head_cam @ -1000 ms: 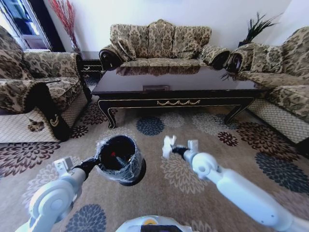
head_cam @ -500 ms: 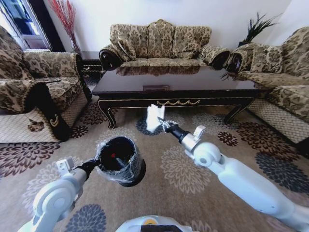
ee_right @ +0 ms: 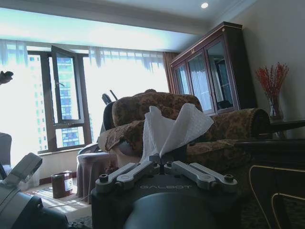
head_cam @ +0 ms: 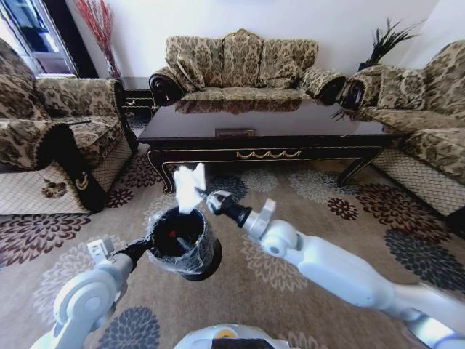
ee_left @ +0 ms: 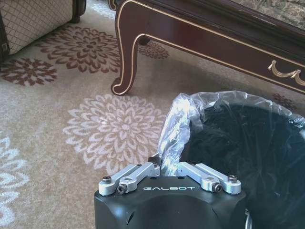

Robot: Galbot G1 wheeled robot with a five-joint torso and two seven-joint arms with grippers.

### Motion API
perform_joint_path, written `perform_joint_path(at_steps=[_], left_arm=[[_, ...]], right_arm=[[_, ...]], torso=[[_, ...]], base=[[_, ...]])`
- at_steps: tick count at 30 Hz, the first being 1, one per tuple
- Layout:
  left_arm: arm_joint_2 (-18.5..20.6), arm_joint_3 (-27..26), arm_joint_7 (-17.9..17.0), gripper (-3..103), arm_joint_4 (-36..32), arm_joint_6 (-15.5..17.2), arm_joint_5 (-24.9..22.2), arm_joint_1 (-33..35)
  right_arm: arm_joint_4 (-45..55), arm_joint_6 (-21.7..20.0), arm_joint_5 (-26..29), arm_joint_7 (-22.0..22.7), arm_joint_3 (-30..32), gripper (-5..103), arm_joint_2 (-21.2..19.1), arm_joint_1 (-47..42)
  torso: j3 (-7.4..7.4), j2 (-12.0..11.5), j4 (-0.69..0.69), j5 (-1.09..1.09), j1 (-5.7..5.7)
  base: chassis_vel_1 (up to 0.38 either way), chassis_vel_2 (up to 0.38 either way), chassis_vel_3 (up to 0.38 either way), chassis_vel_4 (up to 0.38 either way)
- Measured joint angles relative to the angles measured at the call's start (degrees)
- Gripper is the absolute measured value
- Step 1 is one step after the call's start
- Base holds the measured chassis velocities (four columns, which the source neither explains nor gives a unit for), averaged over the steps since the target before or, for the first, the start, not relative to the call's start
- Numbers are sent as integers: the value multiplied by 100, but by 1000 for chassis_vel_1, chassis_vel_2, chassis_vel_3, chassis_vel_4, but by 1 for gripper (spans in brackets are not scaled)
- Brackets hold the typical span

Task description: Move to the front of the table and pick up the trash from the floor, then place it into the trash bin.

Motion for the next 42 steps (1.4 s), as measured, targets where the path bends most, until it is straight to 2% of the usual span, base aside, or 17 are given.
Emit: perform_joint_path(at_steps=[3, 13, 14, 16, 20, 22, 26, 28, 31, 33, 36, 37, 38, 42], left_arm=[[11, -10, 0, 4, 27, 2, -21, -47], [23, -10, 10, 4, 77, 11, -30, -96], [24, -10, 13, 4, 78, 12, -34, -98], [24, -10, 15, 4, 78, 12, -35, -98], [42, -26, 16, 4, 78, 13, -44, -99], [43, -31, 16, 4, 78, 13, -45, -99], [44, -44, 20, 4, 74, 12, -49, -93], [43, -47, 20, 4, 72, 13, -49, -91], [39, -61, 21, 4, 55, 12, -49, -82], [38, -66, 22, 4, 48, 13, -49, -79], [27, -83, 24, 4, 16, 13, -47, -49], [27, -83, 24, 4, 16, 13, -47, -49], [22, -85, 24, 4, 6, 13, -45, -40], [20, -123, 27, 4, -37, 13, -43, -4]], right_arm=[[-127, 75, -200, -266, -227, 0, -24, 59], [-298, 115, -552, -533, -411, -2, -80, 23], [-336, 115, -598, -597, -432, 9, -97, 51], [-350, 115, -611, -625, -436, 9, -104, 58], [-373, 112, -573, -778, -436, 31, -153, 66], [-370, 110, -558, -798, -433, 31, -163, 66], [-320, 105, -490, -982, -352, 52, -255, 26], [-298, 104, -482, -1022, -335, 52, -280, 13], [-239, 101, -478, -1132, -269, 70, -372, -34], [-232, 102, -483, -1143, -242, 70, -388, -52], [-210, 101, -526, -1151, -128, 86, -442, -140], [-210, 101, -526, -1151, -128, 86, -442, -140], [-204, 101, -534, -1150, -102, 91, -453, -165], [-190, 97, -565, -1108, 13, 99, -515, -247]], torso=[[0, 0, -1, 0, 0], [0, 0, -1, 1, 0], [0, 0, -1, 1, 0], [0, 0, -1, 1, 0], [0, 0, -1, 1, 0], [0, 0, -1, 1, 0], [0, 0, -1, 1, 0], [0, 0, -1, 1, 0], [0, 0, -1, 1, 0], [0, 0, -1, 1, 0], [0, 0, -1, 1, 0], [0, 0, -1, 1, 0], [0, 0, -1, 1, 0], [0, 0, -1, 1, 0]], base=[[0, 0, 0, 0], [0, 0, 0, 0], [0, 0, 0, 0], [0, 0, 0, 0], [0, 0, 0, 0], [0, 0, 0, 0], [0, 0, 0, 0], [0, 0, 0, 0], [0, 0, 0, 0], [0, 0, 0, 0], [0, 0, 0, 0], [0, 0, 0, 0], [0, 0, 0, 0], [0, 0, 0, 0]])
